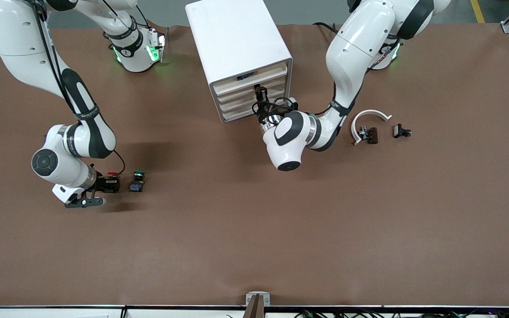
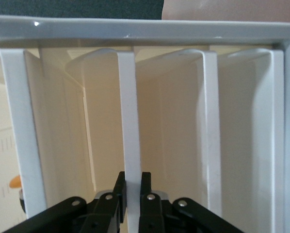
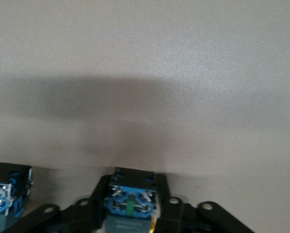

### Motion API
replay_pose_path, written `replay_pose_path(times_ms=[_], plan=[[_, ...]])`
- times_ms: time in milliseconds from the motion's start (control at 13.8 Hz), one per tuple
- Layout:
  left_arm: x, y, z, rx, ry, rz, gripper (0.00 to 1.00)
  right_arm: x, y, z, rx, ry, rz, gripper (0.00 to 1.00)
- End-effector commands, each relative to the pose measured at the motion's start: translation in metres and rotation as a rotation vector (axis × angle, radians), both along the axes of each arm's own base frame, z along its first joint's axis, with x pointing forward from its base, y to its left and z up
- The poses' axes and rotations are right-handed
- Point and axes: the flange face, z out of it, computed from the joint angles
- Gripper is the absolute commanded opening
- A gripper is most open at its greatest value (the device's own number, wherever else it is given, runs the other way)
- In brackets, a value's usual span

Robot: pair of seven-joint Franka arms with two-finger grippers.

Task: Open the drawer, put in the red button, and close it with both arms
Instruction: 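Pull the drawer open with the left gripper while the right gripper lifts the button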

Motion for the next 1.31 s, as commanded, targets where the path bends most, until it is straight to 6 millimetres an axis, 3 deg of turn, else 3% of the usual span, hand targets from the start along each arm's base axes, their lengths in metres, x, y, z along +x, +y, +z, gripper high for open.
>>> replay_pose_path(times_ms=[0, 145, 290, 435, 653, 870, 943, 1016, 1088, 1161, 1233], plan=[[0.01, 0.003, 0.005, -0.008, 0.007, 0.016, 0.0, 0.006, 0.001, 0.002, -0.009, 0.0, -0.008, 0.13], [0.021, 0.013, 0.003, -0.006, 0.004, 0.037, 0.0, 0.008, 0.002, 0.004, -0.008, -0.004, -0.011, 0.12], [0.052, 0.041, 0.003, -0.026, -0.012, 0.102, 0.0, 0.005, 0.004, 0.014, -0.008, 0.034, -0.016, 0.13], [0.083, 0.065, 0.012, -0.066, -0.058, 0.144, 0.0, 0.002, 0.017, 0.049, -0.013, 0.087, -0.079, 0.13], [0.111, 0.085, 0.024, -0.098, -0.098, 0.186, 0.0, -0.005, 0.048, 0.115, -0.037, 0.152, -0.185, 0.13], [0.133, 0.111, 0.024, -0.107, -0.146, 0.215, 0.04, -0.018, 0.106, 0.183, -0.075, 0.179, -0.315, 0.14], [0.135, 0.115, 0.024, -0.121, -0.158, 0.215, 0.13, -0.025, 0.131, 0.205, -0.092, 0.183, -0.359, 0.14], [0.138, 0.118, 0.024, -0.136, -0.17, 0.213, 0.31, -0.029, 0.153, 0.222, -0.102, 0.195, -0.401, 0.15], [0.139, 0.12, 0.024, -0.141, -0.172, 0.216, 0.59, -0.032, 0.173, 0.241, -0.077, 0.233, -0.454, 0.15], [0.139, 0.119, 0.026, -0.143, -0.174, 0.217, 0.93, -0.035, 0.184, 0.256, -0.026, 0.291, -0.501, 0.15], [0.141, 0.121, 0.029, -0.144, -0.179, 0.219, 1.0, -0.038, 0.198, 0.266, 0.021, 0.338, -0.551, 0.14]])
